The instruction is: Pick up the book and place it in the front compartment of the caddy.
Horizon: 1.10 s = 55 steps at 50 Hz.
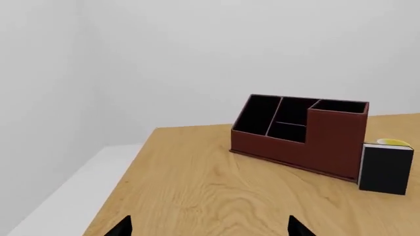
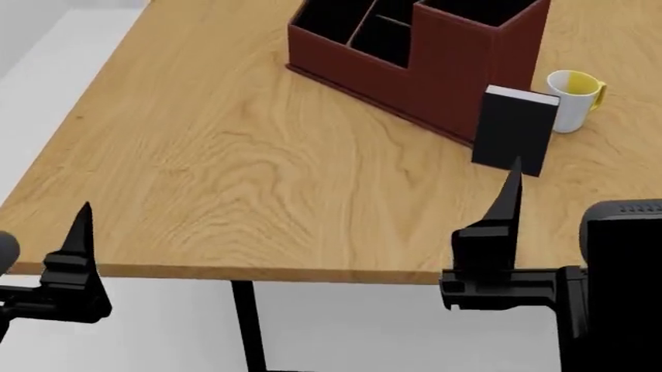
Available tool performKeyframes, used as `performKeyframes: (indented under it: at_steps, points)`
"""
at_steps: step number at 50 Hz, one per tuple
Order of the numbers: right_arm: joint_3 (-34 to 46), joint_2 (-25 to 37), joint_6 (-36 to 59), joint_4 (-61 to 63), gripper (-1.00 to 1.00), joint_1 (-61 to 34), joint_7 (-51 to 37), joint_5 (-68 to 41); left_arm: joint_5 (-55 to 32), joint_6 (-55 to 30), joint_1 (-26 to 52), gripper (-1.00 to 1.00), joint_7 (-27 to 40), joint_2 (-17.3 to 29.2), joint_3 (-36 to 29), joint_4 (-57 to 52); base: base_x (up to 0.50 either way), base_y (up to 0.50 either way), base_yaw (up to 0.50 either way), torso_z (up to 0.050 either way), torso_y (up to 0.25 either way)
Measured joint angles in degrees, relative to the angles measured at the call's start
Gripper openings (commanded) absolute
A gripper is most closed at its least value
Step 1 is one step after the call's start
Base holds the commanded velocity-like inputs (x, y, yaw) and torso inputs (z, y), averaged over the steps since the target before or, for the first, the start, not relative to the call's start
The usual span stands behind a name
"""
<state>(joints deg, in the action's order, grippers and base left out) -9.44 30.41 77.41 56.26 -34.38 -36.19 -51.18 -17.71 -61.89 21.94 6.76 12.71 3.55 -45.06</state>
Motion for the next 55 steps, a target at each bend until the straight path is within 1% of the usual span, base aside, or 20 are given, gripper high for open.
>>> performKeyframes:
  at_steps: [26, 55]
  points:
    - [-1.03, 1.31, 0.08, -0.33, 1.0, -1.38, -2.44, -3.84, -0.91, -0.24, 0.62, 1.0, 0.84, 0.38, -0.33, -0.65, 0.5, 0.0, 0.0, 0.0, 0.002]
    - [-4.47, 3.64, 5.53, 0.21, 1.0, -7.54, -9.4, -14.02, -2.01, -1.0, 1.38, 1.0, 1.93, 0.98, -0.4, -2.11, 0.5, 0.0, 0.0, 0.0, 0.001]
